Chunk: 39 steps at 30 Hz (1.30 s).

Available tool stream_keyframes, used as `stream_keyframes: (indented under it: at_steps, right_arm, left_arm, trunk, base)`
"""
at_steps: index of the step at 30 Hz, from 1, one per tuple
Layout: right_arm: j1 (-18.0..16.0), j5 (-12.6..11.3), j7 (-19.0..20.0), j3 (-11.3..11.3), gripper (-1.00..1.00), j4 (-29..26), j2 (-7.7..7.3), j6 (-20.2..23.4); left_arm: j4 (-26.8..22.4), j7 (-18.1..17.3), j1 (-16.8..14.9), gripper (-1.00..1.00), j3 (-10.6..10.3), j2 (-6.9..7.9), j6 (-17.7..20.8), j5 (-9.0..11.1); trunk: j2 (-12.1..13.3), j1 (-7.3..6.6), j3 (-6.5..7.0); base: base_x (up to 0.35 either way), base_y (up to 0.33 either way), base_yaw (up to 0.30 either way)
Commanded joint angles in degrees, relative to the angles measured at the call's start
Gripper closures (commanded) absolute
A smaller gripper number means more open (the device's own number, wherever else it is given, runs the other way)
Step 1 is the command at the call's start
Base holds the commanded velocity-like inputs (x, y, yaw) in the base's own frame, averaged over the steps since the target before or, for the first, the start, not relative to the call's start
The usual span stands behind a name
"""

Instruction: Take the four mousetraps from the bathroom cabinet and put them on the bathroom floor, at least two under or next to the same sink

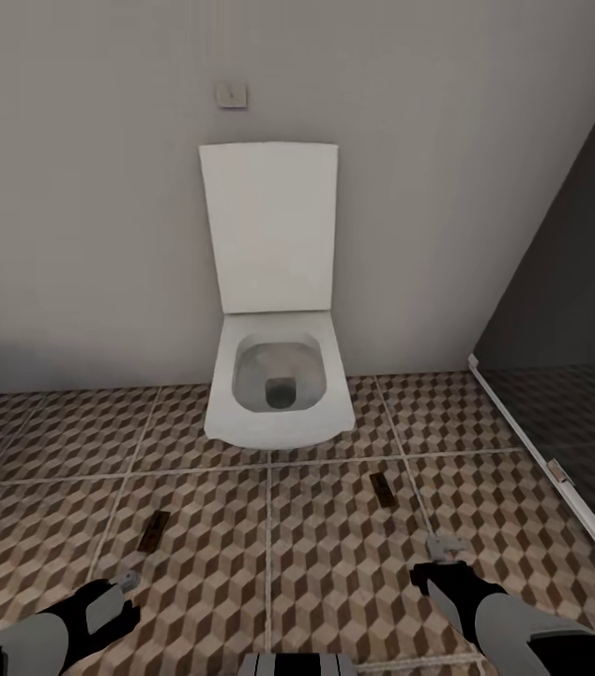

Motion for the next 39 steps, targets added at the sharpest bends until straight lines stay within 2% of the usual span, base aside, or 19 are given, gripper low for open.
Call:
stream_keyframes:
  at_steps: [1,10,29,39]
  right_arm:
    - [0.2,0.1,-0.1,0.5,-1.00,0.0,0.05,-0.1]
    - [1.5,0.2,-0.2,0.6,-1.00,0.5,0.29,-5.1]
    - [4.0,0.2,-0.2,0.6,-1.00,0.6,0.27,-7.7]
    - [5.9,0.2,-0.2,0.6,-1.00,0.6,0.19,-9.4]
  left_arm:
    - [-0.2,0.4,0.1,-1.00,-0.3,-0.11,-0.3,0.3]
    - [-0.2,0.5,1.1,-1.00,-0.3,-1.45,-3.4,0.1]
    - [-0.4,0.4,2.4,-1.00,-0.4,-4.26,-3.8,0.0]
    - [-0.4,0.4,4.1,-1.00,-0.4,-4.76,-3.9,0.0]
  trunk:
    - [0.0,-0.03,0.19]
    - [0.1,-0.27,2.18]
    - [0.4,-0.76,6.39]
    - [0.5,-1.01,8.61]
  base:
    - [0.000,0.000,0.000]
    - [0.000,0.000,0.000]
    - [0.000,0.000,0.000]
    - [0.000,0.000,0.000]
